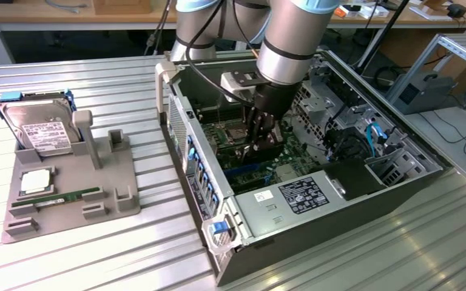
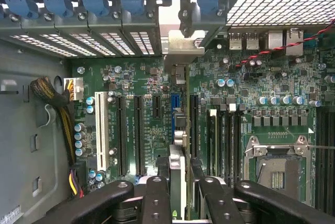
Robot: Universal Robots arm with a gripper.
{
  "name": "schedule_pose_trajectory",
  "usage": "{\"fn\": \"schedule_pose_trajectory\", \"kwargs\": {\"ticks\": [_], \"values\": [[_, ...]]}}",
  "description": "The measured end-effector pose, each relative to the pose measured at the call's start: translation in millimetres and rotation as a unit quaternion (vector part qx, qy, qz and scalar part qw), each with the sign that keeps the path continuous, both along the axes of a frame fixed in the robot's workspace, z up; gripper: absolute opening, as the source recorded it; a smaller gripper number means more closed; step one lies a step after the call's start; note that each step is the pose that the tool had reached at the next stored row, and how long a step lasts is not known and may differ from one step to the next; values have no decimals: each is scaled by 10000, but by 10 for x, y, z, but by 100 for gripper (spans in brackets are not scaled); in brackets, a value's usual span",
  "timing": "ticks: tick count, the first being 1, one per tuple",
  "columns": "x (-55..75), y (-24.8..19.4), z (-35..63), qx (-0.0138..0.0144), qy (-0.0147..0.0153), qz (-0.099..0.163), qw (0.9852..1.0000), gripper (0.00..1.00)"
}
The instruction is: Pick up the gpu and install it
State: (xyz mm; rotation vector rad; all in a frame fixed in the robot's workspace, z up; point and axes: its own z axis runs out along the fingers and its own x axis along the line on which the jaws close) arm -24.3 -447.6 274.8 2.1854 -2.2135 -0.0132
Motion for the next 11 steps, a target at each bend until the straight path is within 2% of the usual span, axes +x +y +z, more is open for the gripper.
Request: {"fn": "schedule_pose_trajectory", "kwargs": {"ticks": [3,6,11], "values": [[-48,-6,1,0,-6,1,10000,27],[-72,-16,1,-19,-6,1,10000,27],[-104,-43,1,-22,-6,1,10000,27]]}}
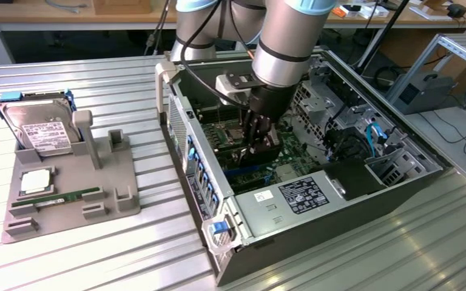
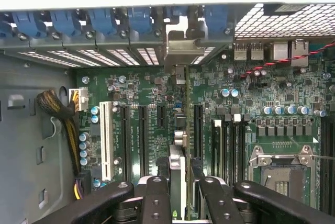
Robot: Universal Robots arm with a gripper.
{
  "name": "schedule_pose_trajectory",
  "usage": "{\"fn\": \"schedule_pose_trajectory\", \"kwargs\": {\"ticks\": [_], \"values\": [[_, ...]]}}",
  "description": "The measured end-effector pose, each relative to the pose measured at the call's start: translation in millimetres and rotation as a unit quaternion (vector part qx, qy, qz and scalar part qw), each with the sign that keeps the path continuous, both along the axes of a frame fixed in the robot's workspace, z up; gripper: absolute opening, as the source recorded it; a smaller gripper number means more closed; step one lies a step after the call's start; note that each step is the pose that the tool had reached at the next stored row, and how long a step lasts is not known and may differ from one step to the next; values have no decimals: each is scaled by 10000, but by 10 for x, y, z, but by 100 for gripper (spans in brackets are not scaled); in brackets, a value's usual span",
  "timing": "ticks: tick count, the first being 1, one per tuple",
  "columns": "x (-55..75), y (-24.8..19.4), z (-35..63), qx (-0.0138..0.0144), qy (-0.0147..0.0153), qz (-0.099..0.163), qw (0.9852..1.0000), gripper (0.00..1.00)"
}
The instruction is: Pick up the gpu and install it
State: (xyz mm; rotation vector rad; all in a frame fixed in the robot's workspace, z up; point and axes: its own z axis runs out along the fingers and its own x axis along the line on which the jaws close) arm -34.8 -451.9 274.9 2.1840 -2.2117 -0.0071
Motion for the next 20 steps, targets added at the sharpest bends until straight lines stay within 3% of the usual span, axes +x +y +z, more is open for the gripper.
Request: {"fn": "schedule_pose_trajectory", "kwargs": {"ticks": [5,20], "values": [[-81,0,-3,0,0,-1,10000,27],[-111,-5,-58,20,0,0,10000,27]]}}
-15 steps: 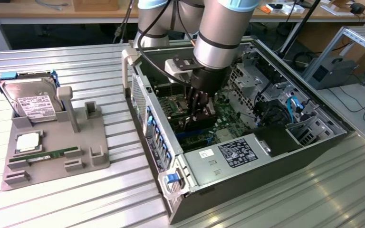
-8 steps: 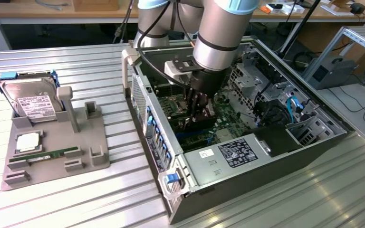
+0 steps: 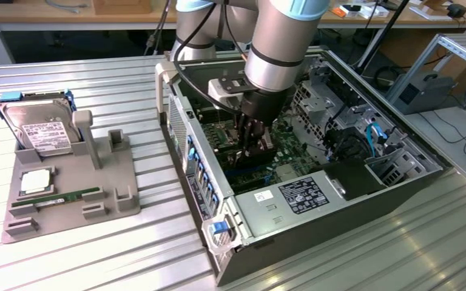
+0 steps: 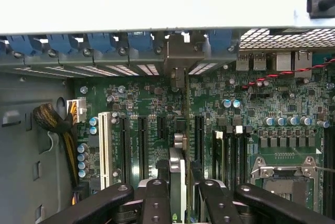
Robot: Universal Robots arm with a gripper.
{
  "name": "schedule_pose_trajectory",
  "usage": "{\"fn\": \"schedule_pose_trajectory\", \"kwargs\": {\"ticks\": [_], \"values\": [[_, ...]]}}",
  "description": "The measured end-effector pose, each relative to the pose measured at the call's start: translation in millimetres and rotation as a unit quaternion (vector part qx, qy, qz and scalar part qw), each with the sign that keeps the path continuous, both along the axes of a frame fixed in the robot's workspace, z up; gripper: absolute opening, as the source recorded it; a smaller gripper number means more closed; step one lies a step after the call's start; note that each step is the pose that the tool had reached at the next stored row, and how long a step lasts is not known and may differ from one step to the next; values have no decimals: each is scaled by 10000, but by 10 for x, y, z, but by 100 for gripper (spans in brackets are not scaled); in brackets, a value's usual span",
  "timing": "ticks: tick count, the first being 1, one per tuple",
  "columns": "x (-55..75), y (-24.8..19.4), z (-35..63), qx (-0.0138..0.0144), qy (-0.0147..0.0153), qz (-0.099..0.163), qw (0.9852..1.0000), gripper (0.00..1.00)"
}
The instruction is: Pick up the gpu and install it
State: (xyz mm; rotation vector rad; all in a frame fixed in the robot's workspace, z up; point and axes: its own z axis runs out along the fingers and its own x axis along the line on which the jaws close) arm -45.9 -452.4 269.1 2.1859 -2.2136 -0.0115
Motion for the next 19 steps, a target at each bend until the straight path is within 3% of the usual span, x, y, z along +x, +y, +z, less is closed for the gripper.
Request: {"fn": "schedule_pose_trajectory", "kwargs": {"ticks": [19], "values": [[-3,8,-15,-5,0,-1,10000,27]]}}
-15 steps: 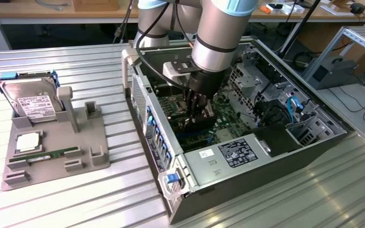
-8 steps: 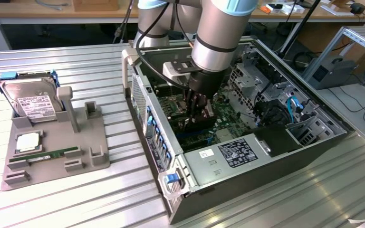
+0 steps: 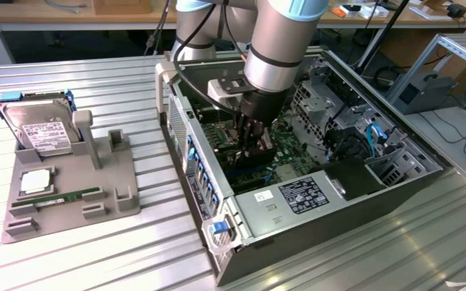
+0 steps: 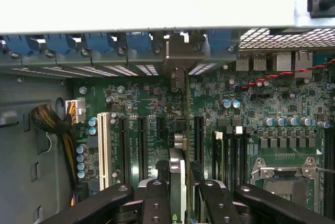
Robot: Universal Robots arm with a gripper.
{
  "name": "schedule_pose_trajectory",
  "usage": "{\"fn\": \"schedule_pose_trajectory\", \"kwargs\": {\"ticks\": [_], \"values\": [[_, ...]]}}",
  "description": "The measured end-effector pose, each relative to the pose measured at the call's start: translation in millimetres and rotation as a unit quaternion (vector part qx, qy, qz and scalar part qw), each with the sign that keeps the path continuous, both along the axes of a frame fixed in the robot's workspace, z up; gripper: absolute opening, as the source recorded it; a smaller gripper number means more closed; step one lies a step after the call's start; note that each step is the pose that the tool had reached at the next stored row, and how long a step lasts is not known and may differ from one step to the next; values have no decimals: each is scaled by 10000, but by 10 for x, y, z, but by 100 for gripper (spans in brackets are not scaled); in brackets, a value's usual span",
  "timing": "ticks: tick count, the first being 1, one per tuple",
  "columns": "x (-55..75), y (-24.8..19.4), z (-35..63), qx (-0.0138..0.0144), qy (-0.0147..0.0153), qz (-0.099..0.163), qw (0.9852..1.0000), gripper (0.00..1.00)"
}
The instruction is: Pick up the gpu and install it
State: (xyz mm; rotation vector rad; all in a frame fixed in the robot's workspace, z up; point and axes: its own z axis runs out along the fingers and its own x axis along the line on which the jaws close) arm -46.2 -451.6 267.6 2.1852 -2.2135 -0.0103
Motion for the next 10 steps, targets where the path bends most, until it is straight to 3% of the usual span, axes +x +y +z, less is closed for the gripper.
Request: {"fn": "schedule_pose_trajectory", "kwargs": {"ticks": [10], "values": [[0,0,-15,0,0,0,10000,27]]}}
